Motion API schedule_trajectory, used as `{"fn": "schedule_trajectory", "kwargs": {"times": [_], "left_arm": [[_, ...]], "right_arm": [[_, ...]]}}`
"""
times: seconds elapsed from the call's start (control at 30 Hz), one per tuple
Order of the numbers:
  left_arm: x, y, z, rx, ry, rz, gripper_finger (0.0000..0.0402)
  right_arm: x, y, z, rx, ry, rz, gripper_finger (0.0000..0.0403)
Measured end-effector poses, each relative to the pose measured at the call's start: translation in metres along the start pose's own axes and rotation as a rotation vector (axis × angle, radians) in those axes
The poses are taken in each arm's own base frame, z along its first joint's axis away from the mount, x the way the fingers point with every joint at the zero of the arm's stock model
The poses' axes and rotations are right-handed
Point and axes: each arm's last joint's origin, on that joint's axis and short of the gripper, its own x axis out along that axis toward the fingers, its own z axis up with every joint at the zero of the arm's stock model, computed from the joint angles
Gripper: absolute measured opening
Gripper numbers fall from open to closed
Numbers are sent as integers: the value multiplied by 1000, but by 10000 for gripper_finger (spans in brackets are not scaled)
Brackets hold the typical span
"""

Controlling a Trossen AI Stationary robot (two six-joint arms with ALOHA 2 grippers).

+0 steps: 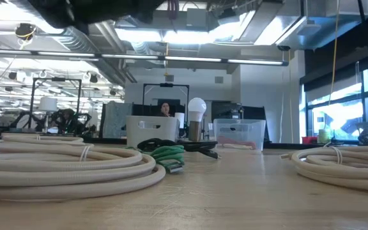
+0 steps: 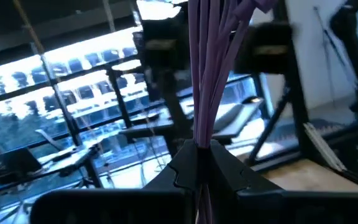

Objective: Pick & Place USB Port
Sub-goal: Put the violet charger cable into the transparent bin

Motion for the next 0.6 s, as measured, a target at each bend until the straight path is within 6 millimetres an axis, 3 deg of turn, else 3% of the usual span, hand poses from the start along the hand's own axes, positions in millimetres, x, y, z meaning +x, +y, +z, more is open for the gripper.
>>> {"fn": "schedule_trajectory", "kwargs": {"times": [0.2,0.6], "left_arm": [[5,9,-11,-39,-72,-26,10],[5,6,-5,-57,-121,-100,10]], "right_arm": [[23,1,5,-57,-81,27,153],[54,-15,2,-51,-120,61,153]]}}
